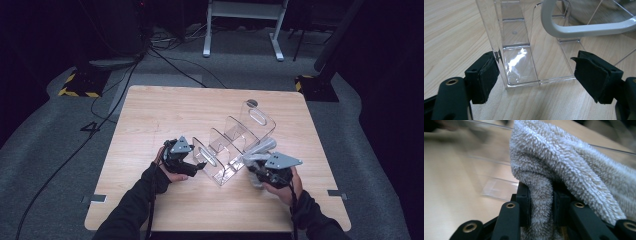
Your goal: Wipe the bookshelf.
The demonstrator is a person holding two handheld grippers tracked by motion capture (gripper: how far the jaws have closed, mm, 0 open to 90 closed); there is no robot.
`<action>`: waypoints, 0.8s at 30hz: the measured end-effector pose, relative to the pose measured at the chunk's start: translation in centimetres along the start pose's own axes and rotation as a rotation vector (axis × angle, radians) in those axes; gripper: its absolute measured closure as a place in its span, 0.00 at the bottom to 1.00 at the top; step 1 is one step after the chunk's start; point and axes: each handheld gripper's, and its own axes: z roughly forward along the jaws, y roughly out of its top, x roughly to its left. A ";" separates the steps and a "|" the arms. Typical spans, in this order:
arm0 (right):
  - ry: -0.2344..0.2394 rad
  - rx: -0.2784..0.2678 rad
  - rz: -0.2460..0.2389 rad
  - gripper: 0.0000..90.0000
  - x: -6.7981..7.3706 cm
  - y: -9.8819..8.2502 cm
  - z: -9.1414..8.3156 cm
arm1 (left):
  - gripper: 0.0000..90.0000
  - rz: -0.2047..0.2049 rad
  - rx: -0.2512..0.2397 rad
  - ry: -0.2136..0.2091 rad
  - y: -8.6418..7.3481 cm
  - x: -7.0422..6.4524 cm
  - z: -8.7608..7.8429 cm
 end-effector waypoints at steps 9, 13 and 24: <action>0.062 -0.025 -0.091 0.80 2.4 0.9 -0.5 | 0.27 0.009 -0.008 0.003 0.2 -0.1 -0.4; -0.034 -0.042 -0.039 0.80 0.3 0.7 -1.8 | 0.25 0.012 -0.009 -0.001 0.2 0.0 -0.4; -0.202 -0.030 0.098 0.80 -4.9 -0.2 -1.5 | 0.23 0.027 -0.003 -0.033 0.4 -0.3 -0.1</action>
